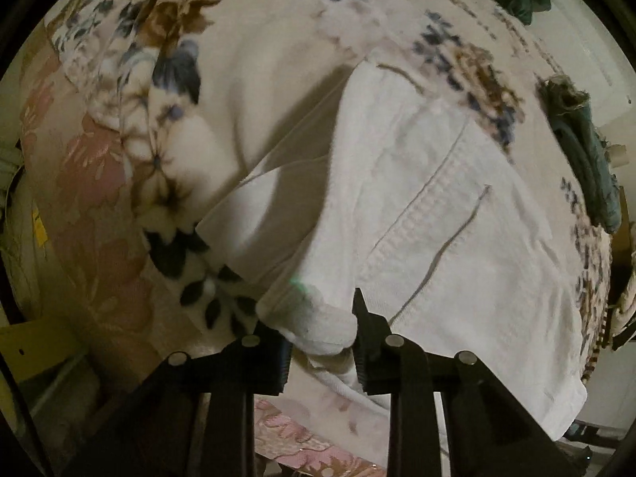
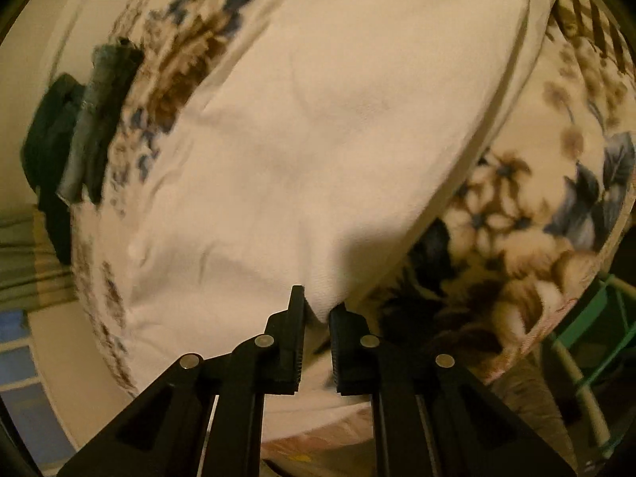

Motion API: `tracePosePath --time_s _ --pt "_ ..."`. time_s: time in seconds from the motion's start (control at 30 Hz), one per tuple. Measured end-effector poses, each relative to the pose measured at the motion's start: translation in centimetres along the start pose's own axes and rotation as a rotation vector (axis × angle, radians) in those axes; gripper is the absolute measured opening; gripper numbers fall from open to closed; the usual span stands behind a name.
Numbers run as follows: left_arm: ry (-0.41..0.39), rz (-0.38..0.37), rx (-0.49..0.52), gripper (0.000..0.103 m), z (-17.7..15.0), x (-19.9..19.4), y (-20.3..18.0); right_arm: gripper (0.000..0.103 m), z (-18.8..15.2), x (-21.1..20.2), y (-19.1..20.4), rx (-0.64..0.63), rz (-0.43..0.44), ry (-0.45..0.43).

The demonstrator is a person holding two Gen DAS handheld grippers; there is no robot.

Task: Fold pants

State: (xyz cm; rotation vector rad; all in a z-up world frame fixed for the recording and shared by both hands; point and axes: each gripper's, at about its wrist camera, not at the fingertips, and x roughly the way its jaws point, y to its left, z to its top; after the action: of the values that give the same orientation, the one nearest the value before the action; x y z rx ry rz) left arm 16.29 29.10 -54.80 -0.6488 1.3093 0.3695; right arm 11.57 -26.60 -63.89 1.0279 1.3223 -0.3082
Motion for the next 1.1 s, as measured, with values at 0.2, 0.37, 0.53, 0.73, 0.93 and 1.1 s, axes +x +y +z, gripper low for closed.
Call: tracePosePath --time_s 0.2,0.37,0.53,0.73,0.93,1.1 --pt "0.045 0.115 0.005 0.047 -0.3 -0.2 -1.6 0.025 2.4 3.9 -1.9 0.021 0.015 0.192" --pt "0.031 0.175 0.133 0.071 -3.2 -3.2 -7.2 0.038 5.4 -3.5 -4.2 -0.004 -0.025 0.021" --pt "0.012 0.15 0.301 0.095 -8.1 -2.6 -16.6 0.049 13.4 -9.4 -9.2 0.132 -0.037 -0.212" --pt "0.062 0.182 0.459 0.097 -14.1 2.4 -26.0 0.026 22.8 -9.3 -15.2 0.269 -0.065 -0.287" --pt "0.077 0.2 0.576 0.097 -16.6 3.8 -30.6 0.01 22.7 -11.6 -13.5 0.19 -0.048 -0.342" --pt "0.079 0.229 0.595 0.097 -16.5 4.2 -32.6 0.01 21.2 -12.0 -15.8 0.257 -0.053 -0.298"
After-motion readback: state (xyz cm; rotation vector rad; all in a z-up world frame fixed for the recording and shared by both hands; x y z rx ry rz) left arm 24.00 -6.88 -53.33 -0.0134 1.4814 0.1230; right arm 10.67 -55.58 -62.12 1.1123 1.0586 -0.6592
